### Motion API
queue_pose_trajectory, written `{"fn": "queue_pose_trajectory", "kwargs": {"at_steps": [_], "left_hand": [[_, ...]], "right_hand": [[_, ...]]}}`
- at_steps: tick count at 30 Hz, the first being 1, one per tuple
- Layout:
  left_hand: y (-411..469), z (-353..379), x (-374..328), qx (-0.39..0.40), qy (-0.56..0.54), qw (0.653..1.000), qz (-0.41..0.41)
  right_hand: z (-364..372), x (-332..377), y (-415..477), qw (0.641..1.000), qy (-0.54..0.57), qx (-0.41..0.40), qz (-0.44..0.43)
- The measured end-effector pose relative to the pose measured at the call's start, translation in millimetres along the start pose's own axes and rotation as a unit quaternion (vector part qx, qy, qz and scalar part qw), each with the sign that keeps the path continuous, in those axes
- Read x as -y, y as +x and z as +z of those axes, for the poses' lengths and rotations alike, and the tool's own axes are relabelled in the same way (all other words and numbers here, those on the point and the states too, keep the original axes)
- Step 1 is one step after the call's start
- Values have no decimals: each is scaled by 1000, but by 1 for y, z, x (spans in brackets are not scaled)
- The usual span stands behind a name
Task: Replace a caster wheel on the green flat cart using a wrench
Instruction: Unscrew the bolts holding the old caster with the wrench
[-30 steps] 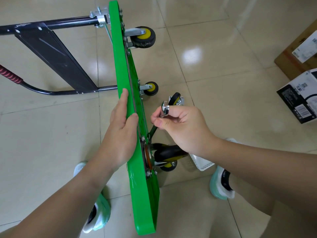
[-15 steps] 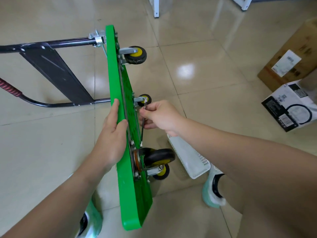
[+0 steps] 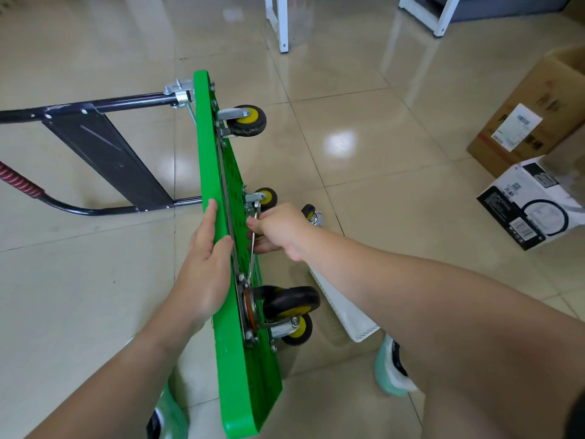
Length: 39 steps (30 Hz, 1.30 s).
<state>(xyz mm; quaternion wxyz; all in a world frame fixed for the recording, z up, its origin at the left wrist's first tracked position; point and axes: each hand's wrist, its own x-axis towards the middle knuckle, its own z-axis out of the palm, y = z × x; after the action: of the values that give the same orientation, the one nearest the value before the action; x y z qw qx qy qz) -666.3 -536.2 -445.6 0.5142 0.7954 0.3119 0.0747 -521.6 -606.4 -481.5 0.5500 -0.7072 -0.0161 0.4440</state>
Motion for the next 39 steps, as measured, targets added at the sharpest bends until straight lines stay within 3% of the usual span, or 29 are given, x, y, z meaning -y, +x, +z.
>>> {"fn": "queue_pose_trajectory", "kwargs": {"at_steps": [13,19,25,30,34,39], "left_hand": [[-1,0,-1,0,-7,1000,-6],[1,-1,1,4,-4,1000,-9],[0,-1,2,7,1,1000,-5],[2,-3,4,11,7,1000,-2],[3,-3,4,17,3,1000,1],[2,-2,3,14,6,1000,6]], "right_hand": [[6,5,8,997,-70,39,11],[7,0,1,988,-123,38,-83],[-1,-10,-2,995,-64,10,-71],[5,-5,-26,987,-92,12,-130],[3,-33,-56,966,-119,-14,-230],[-1,-38,-78,961,-23,-44,-273]]}}
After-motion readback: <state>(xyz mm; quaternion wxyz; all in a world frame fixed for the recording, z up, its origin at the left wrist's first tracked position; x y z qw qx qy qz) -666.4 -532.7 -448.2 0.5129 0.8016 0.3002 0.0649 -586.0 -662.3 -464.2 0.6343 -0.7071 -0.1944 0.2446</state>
